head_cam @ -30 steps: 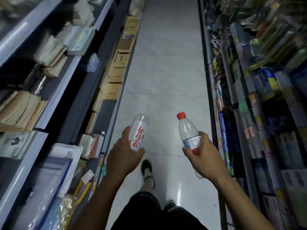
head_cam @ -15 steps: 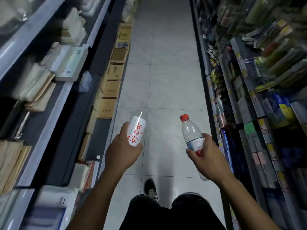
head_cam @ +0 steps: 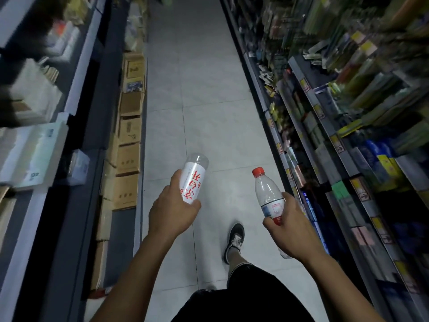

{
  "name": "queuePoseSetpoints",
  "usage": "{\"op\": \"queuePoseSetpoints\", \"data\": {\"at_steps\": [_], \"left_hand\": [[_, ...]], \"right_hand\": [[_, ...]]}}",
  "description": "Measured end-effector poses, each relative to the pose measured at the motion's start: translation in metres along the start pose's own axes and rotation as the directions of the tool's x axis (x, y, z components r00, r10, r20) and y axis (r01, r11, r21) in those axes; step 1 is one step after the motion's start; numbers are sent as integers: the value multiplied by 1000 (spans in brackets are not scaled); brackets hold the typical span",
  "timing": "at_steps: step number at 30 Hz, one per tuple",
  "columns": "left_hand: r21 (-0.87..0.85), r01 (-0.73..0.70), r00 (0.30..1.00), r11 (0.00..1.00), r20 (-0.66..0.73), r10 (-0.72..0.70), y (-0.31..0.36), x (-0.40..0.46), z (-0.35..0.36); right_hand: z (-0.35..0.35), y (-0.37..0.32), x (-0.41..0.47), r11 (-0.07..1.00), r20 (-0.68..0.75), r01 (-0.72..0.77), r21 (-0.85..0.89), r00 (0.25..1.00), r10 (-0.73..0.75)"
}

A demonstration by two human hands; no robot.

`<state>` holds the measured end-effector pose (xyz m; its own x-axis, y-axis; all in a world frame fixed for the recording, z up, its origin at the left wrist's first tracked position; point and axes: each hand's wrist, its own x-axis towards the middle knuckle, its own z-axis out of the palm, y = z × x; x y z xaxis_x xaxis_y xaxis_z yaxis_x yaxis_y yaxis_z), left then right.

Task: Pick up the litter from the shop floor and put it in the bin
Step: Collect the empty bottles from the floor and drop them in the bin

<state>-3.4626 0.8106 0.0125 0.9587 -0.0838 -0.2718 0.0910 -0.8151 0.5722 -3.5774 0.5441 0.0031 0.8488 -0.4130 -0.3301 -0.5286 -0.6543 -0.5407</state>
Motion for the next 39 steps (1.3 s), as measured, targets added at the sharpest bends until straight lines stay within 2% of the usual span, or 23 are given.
{"op": "queuePoseSetpoints", "data": {"at_steps": [7, 11, 24, 30, 39], "left_hand": [[65, 6, 1000, 998, -10, -6, 63, 98, -1], [43, 53, 997, 998, -63, -50, 86, 147, -8], [-7, 221, 961, 975, -171, -219, 79, 286, -48], [-44, 202, 972, 978, -110, -206, 76, 393, -76], [-10, 86, 996, 996, -14, -86, 101, 554, -118]], "right_hand": [[-36, -25, 127, 1000, 55, 26, 1, 998, -26], [-53, -49, 201, 989, 112, 128, -70, 986, -120], [-52, -168, 381, 942, 171, 303, -145, 945, -278], [-44, -221, 461, 939, 155, 289, -189, 953, -262], [-56, -275, 560, 964, 42, 158, -214, 987, -152]]}}
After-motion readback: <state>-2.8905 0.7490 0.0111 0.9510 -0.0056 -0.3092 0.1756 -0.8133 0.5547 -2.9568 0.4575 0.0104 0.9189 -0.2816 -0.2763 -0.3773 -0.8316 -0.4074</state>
